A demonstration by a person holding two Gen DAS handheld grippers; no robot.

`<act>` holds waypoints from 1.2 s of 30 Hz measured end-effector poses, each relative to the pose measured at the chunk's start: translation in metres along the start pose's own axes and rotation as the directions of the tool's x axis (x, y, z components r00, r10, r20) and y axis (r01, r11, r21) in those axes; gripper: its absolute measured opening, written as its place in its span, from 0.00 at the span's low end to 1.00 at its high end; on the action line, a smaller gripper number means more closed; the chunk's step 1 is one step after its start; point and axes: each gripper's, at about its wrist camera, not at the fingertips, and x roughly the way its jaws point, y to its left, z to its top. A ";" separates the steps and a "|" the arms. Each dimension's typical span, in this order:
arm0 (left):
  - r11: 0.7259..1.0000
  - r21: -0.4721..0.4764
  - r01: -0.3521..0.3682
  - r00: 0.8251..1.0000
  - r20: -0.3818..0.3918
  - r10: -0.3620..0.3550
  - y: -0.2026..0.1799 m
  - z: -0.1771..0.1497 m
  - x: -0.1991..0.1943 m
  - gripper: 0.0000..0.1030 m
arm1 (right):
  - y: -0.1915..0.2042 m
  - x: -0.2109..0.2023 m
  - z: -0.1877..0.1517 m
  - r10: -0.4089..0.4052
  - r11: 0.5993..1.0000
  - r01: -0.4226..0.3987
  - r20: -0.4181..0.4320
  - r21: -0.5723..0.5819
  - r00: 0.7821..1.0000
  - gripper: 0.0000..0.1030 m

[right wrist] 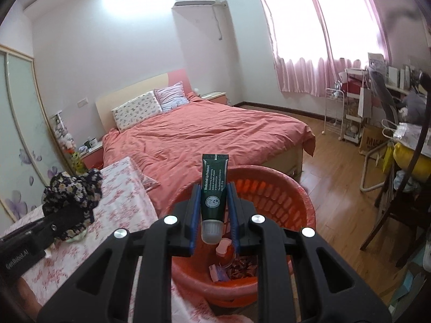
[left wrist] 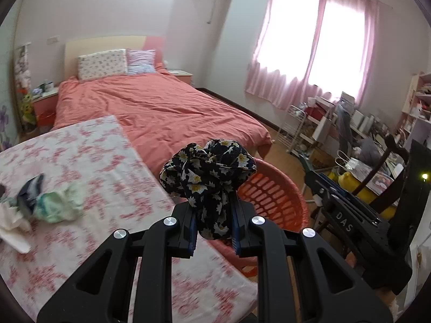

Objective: Collect trash
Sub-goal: 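Carry tube and pouch to the orange basket and release both, then move both tools back to the bed toward the remaining items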

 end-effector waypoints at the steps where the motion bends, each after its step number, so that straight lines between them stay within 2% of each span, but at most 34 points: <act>1: 1.000 0.008 0.008 1.000 -0.006 -0.008 -0.005 0.001 0.007 0.19 | -0.003 0.002 0.002 0.000 1.000 0.000 0.000 0.004 1.000 0.19; 8: 0.998 0.028 0.051 0.997 -0.055 -0.050 -0.025 0.002 0.040 0.19 | -0.021 0.023 0.009 0.003 1.000 -0.003 0.002 0.024 1.000 0.19; 17: 0.997 0.044 0.061 0.992 -0.110 -0.056 -0.037 -0.001 0.068 0.19 | -0.034 0.046 0.015 0.012 0.999 -0.011 -0.008 0.037 1.000 0.19; 19: 0.998 0.042 0.048 0.991 -0.129 -0.042 -0.037 -0.003 0.075 0.23 | -0.037 0.053 0.016 0.019 0.999 -0.018 -0.019 0.051 1.000 0.20; 21: 0.998 0.040 0.038 0.989 -0.144 -0.032 -0.034 -0.004 0.079 0.39 | -0.041 0.059 0.017 0.024 0.997 -0.022 -0.026 0.077 0.999 0.22; 23: 0.999 0.041 0.015 0.989 -0.150 -0.009 -0.033 -0.007 0.082 0.48 | -0.047 0.062 0.019 0.023 0.995 -0.020 -0.034 0.093 0.999 0.28; 30: 0.998 0.017 -0.053 0.983 -0.176 0.055 -0.014 -0.013 0.074 0.53 | -0.050 0.051 0.012 -0.018 0.997 0.021 -0.034 0.080 0.999 0.39; 36: 0.989 0.028 -0.149 0.979 -0.135 0.151 0.009 -0.017 0.043 0.64 | -0.030 0.035 0.008 -0.025 0.999 0.026 -0.029 0.033 0.999 0.44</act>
